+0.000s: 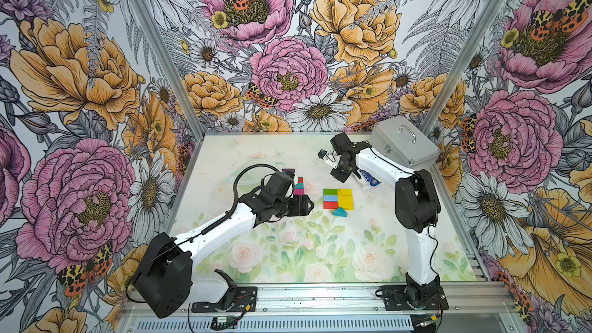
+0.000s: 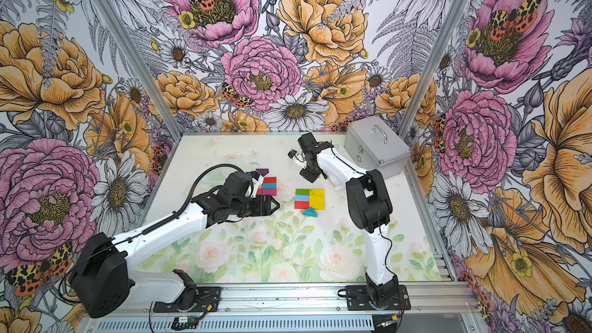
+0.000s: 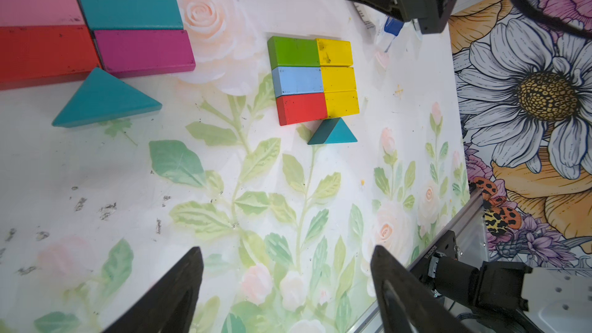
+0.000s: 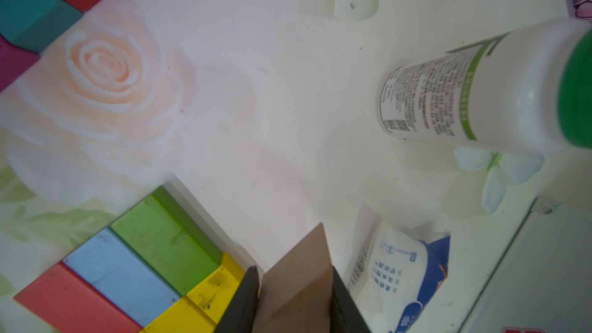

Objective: Assemble a piece of candy with building blocks
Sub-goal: Assemble the building block at the center of the board.

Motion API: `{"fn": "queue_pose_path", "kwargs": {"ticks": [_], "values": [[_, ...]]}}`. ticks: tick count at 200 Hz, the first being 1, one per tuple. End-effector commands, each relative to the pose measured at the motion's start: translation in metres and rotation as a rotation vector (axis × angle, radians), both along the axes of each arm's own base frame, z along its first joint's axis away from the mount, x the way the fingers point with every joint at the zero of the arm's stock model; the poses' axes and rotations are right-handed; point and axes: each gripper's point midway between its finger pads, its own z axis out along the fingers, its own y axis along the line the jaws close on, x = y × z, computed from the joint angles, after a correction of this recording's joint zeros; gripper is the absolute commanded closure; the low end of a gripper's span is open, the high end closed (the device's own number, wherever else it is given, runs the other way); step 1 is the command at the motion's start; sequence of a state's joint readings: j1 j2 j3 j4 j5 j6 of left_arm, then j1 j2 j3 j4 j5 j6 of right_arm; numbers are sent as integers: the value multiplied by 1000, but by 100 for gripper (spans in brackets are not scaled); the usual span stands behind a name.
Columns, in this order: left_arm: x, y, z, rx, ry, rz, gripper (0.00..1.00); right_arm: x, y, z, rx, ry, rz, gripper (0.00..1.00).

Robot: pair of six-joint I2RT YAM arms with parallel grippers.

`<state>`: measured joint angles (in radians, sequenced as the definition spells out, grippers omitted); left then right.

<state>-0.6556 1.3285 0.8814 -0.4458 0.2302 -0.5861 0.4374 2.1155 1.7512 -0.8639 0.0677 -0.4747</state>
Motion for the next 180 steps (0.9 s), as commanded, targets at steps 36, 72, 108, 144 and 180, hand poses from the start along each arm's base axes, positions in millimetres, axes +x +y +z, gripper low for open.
{"fn": "queue_pose_path", "kwargs": {"ticks": [36, 72, 108, 144, 180], "values": [[7, -1, -7, 10, 29, -5, 17, 10, 7, -10, -68, -7, 196, 71], [9, -5, -10, 22, 31, -26, 17, 10, 17, -17, -56, 11, 259, 70], [11, -6, -15, 34, 37, -24, 17, 8, 23, -28, -51, 46, 291, 68], [13, -7, -17, 44, 34, -30, 18, 5, 23, -40, -49, 82, 300, 67], [14, -11, -18, 51, 32, -36, 17, 3, 19, -48, -58, 106, 302, 66]]}}
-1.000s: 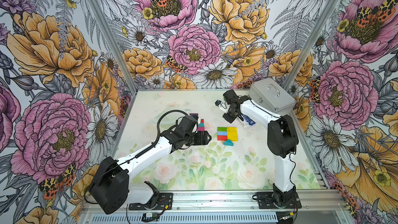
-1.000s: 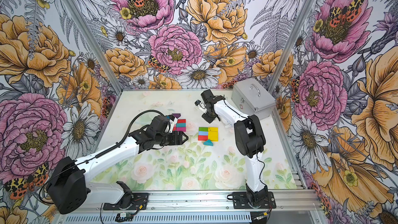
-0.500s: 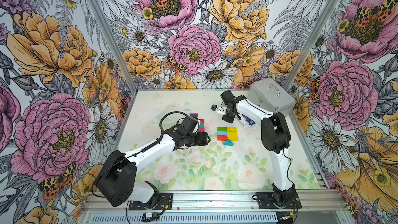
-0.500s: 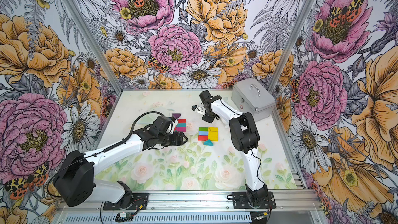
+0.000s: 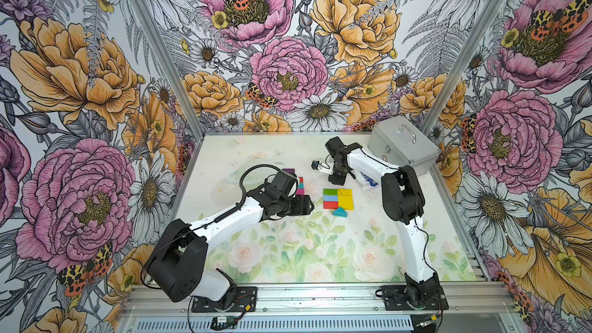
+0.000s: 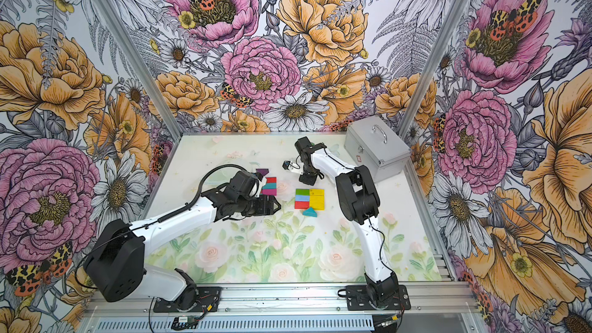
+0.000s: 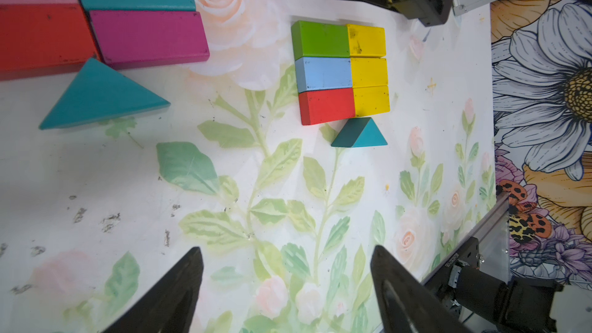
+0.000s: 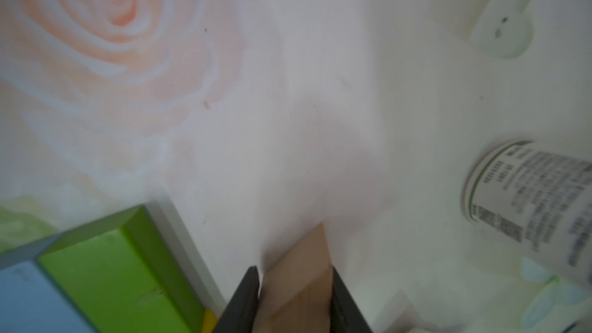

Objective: Assemble a piece of candy with building blocks
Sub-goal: Assemble the building block at the center of the board.

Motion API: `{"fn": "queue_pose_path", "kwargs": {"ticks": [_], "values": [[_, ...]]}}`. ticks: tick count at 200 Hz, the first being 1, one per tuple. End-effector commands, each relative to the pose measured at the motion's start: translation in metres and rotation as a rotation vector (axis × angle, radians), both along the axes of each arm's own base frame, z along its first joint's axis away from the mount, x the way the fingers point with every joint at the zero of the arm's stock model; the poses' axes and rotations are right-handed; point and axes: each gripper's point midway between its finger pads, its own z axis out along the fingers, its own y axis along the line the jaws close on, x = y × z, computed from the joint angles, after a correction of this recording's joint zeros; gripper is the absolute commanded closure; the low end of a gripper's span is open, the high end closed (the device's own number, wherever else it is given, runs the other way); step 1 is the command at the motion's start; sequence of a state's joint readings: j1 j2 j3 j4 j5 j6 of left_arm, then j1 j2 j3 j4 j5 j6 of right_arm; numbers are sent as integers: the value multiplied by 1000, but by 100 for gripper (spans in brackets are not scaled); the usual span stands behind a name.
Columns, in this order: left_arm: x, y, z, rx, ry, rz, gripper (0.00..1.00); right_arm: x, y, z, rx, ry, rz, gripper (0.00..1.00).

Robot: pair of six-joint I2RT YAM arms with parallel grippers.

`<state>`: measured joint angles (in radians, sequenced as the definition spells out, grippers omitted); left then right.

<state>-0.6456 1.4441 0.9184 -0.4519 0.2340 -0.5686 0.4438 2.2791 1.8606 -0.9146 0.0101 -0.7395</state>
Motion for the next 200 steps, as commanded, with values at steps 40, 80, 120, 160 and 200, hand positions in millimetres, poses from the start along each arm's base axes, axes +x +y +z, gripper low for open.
{"fn": "queue_pose_path", "kwargs": {"ticks": [40, 80, 120, 160, 200], "values": [[6, -12, 7, -1, -26, -40, 17, 4, -1, -3, 9, 15, 11, 63], [8, -15, 7, 0, -26, -46, 17, 6, -2, 2, 36, 14, -3, 53], [8, -18, 5, 6, -24, -53, 17, 9, 6, 13, 95, 9, -12, 49], [7, -22, 1, 19, -20, -61, 17, 15, 14, 17, 144, 12, -28, 50], [8, -21, -1, 25, -23, -59, 17, 16, 10, 6, 114, 20, -43, 52]]}}
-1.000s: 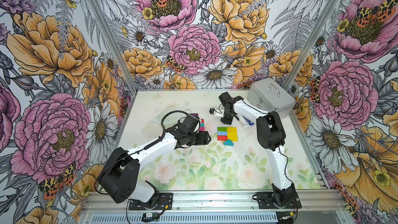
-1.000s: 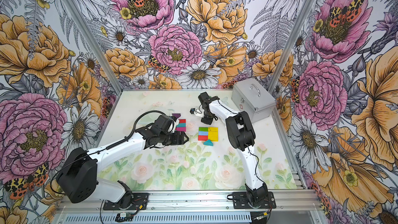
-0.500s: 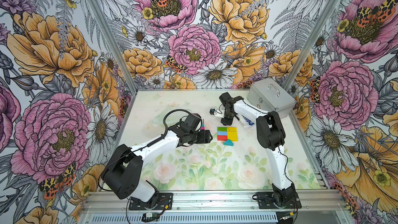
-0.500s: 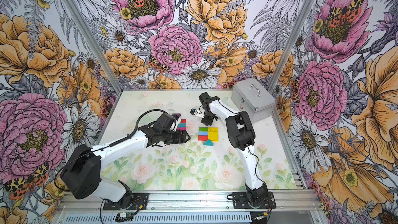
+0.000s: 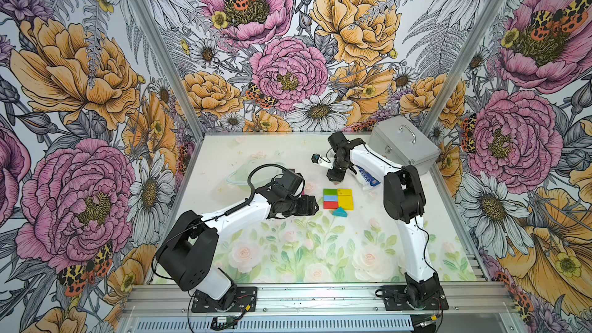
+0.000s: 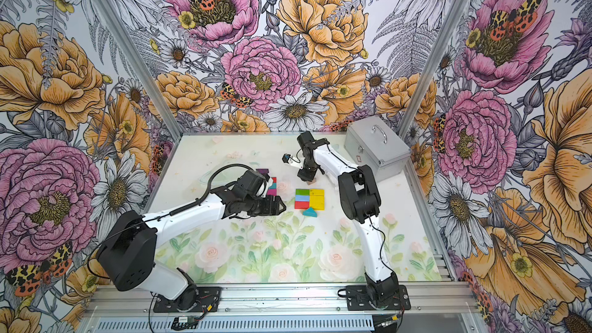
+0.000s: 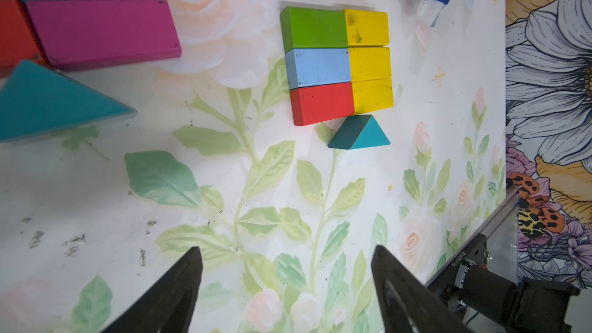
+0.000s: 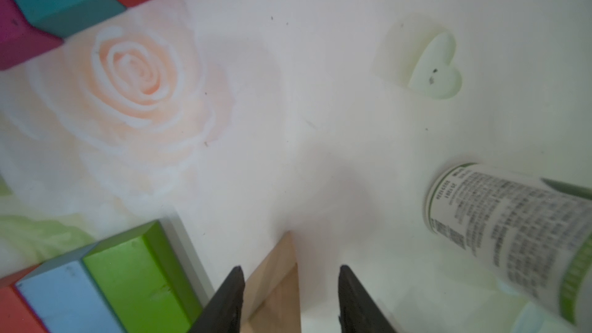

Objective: Assemble a piece of candy with building blocks
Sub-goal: Assemble the building block at the center of the board.

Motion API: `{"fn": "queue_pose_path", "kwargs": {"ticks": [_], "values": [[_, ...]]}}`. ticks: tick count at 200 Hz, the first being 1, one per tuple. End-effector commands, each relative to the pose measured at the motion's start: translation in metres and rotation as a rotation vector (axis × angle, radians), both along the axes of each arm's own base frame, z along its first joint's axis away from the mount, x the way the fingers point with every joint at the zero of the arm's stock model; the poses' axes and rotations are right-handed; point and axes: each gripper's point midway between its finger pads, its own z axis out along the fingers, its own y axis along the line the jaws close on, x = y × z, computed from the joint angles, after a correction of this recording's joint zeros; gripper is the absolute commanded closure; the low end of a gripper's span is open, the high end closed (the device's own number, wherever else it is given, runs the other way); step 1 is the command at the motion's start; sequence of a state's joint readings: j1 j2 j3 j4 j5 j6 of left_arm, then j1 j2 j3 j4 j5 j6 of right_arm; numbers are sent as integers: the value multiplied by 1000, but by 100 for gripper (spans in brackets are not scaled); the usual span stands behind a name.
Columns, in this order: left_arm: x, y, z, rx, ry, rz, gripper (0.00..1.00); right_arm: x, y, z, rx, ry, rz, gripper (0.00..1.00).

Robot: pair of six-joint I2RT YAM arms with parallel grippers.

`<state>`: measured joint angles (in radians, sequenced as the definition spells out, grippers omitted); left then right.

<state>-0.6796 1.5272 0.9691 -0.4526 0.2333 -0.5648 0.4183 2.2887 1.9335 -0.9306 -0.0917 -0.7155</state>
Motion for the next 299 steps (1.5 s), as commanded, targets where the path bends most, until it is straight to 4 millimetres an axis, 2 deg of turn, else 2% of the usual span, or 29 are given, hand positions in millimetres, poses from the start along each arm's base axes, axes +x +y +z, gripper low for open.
{"fn": "queue_pose_path", "kwargs": {"ticks": [1, 39, 74, 98, 172, 239, 299], "values": [[7, -4, 10, 3, -47, -23, 17, 4, -1, -12, -1, 20, -20, 52], [9, -3, 9, 11, -53, -18, 17, 10, -11, -21, -56, 7, -48, 54], [10, -3, 8, 19, -58, -21, 17, 16, -13, -19, -56, -2, -82, 56], [9, -3, 7, 20, -57, -22, 17, 17, -13, -18, -52, -2, -97, 62], [9, -3, 7, 19, -58, -22, 17, 14, -15, -19, -67, 23, -177, 68], [7, -2, 11, 8, -67, -21, 17, 4, -13, -24, -88, 53, -238, 68], [5, -1, 14, 1, -74, -19, 17, 1, -9, -20, -75, 57, -267, 71]]}}
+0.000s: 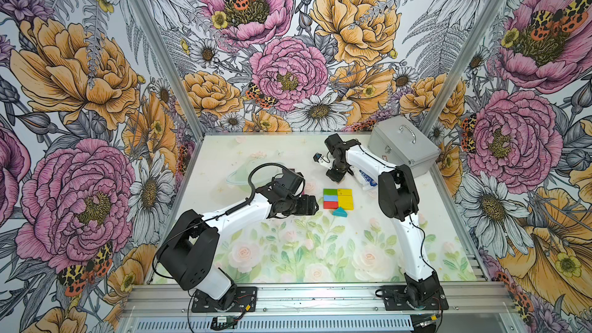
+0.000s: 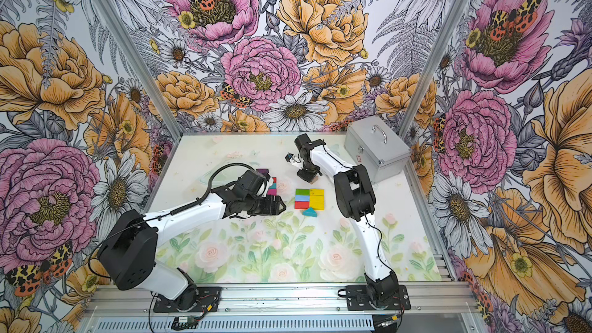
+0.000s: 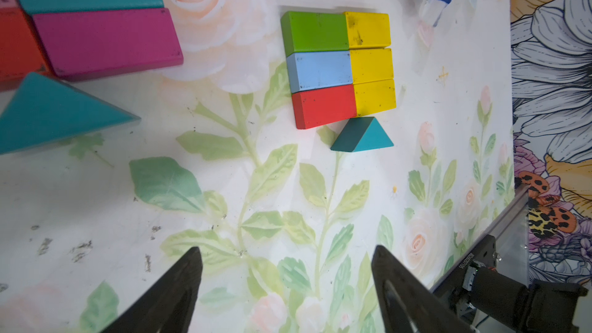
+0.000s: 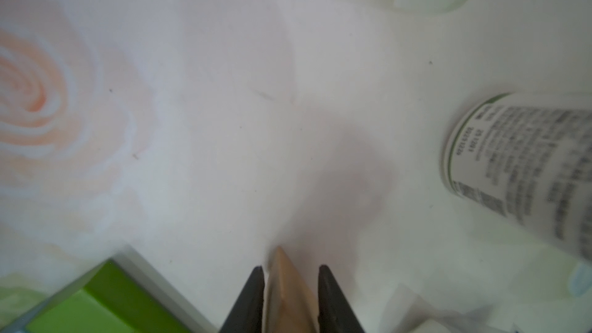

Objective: Assemble a piece of candy with building blocks
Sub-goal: Assemble the building block at the center of the board.

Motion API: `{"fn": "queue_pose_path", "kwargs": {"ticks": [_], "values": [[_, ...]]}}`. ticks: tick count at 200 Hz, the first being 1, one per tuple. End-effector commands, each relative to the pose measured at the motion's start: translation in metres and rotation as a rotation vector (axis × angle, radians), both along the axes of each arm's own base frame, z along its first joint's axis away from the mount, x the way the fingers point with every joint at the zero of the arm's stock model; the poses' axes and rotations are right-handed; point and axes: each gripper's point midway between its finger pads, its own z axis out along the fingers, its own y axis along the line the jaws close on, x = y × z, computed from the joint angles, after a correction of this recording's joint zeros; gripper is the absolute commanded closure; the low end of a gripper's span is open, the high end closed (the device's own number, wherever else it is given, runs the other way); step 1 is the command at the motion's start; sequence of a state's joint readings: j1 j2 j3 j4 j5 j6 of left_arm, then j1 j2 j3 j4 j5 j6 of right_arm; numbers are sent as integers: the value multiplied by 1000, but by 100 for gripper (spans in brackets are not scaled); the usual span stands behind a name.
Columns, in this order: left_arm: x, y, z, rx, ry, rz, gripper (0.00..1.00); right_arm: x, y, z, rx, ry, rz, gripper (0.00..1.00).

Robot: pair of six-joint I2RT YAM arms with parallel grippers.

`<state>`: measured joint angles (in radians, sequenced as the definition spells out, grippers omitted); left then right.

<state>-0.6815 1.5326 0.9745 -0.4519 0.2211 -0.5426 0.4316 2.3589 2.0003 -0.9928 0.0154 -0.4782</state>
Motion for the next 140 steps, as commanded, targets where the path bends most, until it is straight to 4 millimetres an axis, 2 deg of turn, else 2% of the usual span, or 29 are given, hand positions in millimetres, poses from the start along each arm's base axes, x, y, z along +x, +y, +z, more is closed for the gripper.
{"fn": "queue_pose_path", "kwargs": {"ticks": [1, 140], "values": [[3, -1, 14, -12, -56, -6, 17, -2, 3, -1, -3, 7, -24, 71], [0, 2, 16, -21, -65, -4, 16, -14, 3, -8, -2, 46, -94, 75]]}}
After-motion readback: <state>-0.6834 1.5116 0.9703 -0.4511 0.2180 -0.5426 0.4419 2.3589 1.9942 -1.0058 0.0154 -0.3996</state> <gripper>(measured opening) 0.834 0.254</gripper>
